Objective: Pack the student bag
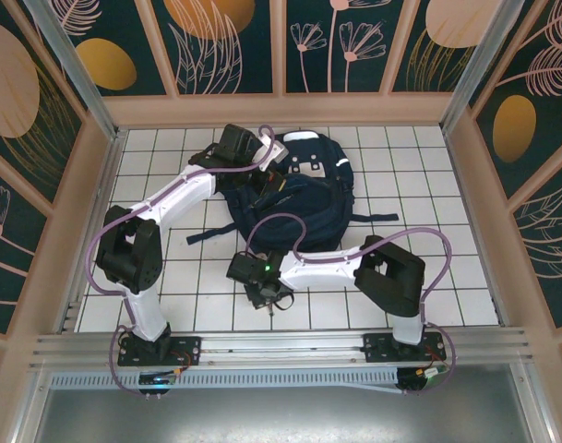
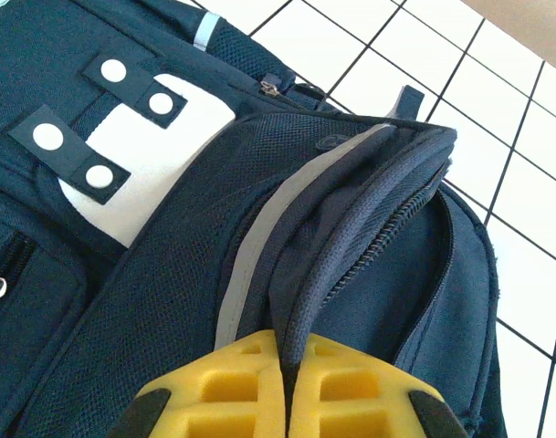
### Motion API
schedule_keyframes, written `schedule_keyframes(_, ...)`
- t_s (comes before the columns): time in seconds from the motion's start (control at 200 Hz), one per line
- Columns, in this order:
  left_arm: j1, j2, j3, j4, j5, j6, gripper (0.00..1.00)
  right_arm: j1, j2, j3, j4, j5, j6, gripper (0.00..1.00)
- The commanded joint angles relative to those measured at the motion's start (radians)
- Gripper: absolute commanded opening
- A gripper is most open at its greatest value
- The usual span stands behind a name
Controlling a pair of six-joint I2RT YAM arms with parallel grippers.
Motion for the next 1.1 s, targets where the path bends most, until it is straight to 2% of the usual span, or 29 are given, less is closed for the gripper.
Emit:
schedule_keyframes(0.0,0.016,-0.005,-0.004,0.039,0.010,0.000,0.00,0.024,-0.047,-0.037,-0.076,0.028,0.068,0.04)
schedule_keyframes(0.04,0.016,-0.009,-0.005,0.038,0.010,0.002,0.00,0.018,-0.108,-0.044,-0.061,0.033,0.099,0.00)
schedule_keyframes(0.18,0.016,-0.024,-0.003,0.050,0.000,-0.035,0.00,-0.068,-0.329,-0.078,0.024,0.034,0.254,0.00)
schedule_keyframes(0.345,0.016,-0.059,-0.018,0.088,0.045,-0.092,0.00,-0.281,-0.499,-0.156,0.235,-0.068,0.462,0.00)
schedule_keyframes(0.46,0.016,-0.077,-0.033,0.106,0.045,-0.103,0.00,-0.413,-0.573,-0.245,0.372,-0.022,0.671,0.00)
schedule_keyframes(0.601,0.014,-0.078,-0.046,0.109,0.069,-0.136,0.00,-0.522,-0.564,-0.301,0.526,0.017,0.817,0.00)
schedule_keyframes(0.756,0.015,-0.080,-0.052,0.114,0.080,-0.147,0.00,-0.571,-0.426,-0.240,0.603,-0.018,0.824,0.00)
schedule_keyframes(0.801,0.015,-0.078,-0.049,0.115,0.083,-0.153,0.00,-0.572,-0.385,-0.213,0.606,0.009,0.829,0.00)
schedule_keyframes(0.851,0.014,-0.076,-0.046,0.119,0.084,-0.162,0.00,-0.576,-0.342,-0.192,0.625,0.037,0.836,0.14)
schedule_keyframes(0.921,0.015,-0.075,-0.046,0.132,0.076,-0.166,0.00,-0.593,-0.295,-0.171,0.659,0.011,0.855,0.39)
schedule_keyframes(0.946,0.015,-0.076,-0.046,0.133,0.066,-0.168,0.00,-0.598,-0.287,-0.167,0.675,-0.001,0.843,0.45)
schedule_keyframes(1.026,0.014,-0.076,-0.044,0.123,0.042,-0.156,0.04,-0.601,-0.305,-0.150,0.644,-0.006,0.779,0.56)
schedule_keyframes(1.096,0.015,-0.076,-0.041,0.103,0.014,-0.136,0.08,-0.601,-0.357,-0.149,0.564,0.000,0.691,0.59)
